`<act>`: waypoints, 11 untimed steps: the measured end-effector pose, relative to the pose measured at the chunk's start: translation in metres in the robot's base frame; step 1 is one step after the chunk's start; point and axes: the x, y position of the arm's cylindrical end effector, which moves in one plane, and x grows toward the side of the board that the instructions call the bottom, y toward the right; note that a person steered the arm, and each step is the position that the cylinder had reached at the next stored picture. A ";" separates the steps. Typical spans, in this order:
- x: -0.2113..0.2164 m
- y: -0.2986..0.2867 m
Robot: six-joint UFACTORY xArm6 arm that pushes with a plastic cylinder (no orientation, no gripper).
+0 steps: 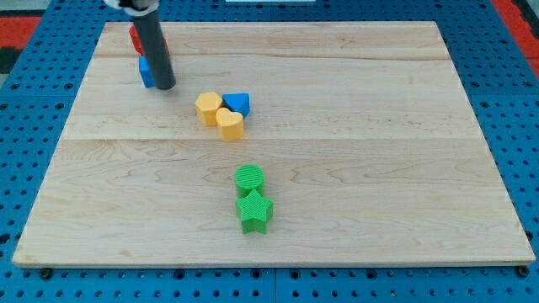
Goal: Push the red circle towards the down of the board
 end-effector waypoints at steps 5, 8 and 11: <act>-0.135 -0.073; -0.116 -0.116; -0.053 -0.075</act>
